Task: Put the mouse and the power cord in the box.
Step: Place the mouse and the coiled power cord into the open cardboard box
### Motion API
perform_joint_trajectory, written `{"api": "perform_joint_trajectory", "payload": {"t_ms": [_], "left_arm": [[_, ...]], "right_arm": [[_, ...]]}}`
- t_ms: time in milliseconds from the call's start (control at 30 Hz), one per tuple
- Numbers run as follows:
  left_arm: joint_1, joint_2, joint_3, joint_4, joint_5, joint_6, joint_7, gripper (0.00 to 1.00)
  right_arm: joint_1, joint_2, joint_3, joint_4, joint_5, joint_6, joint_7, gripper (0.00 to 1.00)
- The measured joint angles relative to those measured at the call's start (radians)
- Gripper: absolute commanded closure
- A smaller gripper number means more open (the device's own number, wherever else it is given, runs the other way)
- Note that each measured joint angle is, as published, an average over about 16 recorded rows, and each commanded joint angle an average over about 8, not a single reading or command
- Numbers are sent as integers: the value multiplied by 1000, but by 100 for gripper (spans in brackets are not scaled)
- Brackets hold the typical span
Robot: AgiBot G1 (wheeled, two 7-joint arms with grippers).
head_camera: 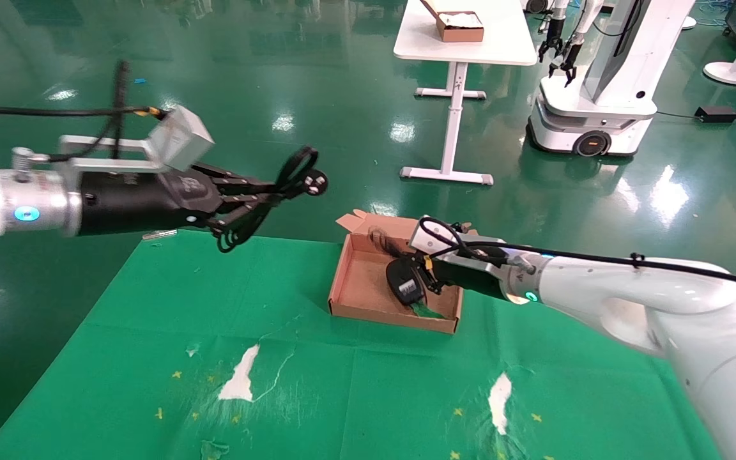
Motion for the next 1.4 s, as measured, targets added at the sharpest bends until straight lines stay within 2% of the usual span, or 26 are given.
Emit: {"api": "perform_joint_trajectory", "payload": {"t_ms": [200, 433, 633, 800, 1067, 1400], "left_arm": [[63, 75, -11, -93, 2, -93, 17, 100], [204, 130, 0, -365, 29, -203, -22, 100], [324, 139, 59, -626, 47, -276, -75, 100], [385, 139, 137, -774, 38, -339, -125, 98], [432, 141, 227, -886, -4, -444, -193, 2], [438, 141, 242, -898, -14, -468, -207, 0]], "right_arm": [[21, 41, 7, -8, 19, 0, -26, 0], [84, 131, 12, -17, 26, -47, -82, 0], [134, 192, 14, -25, 26, -104, -124, 0], [149, 207, 15, -36, 29, -138, -143, 0], [158, 210, 18, -52, 33, -151, -157, 0], [159, 210, 19, -55, 35, -152, -159, 0]]}}
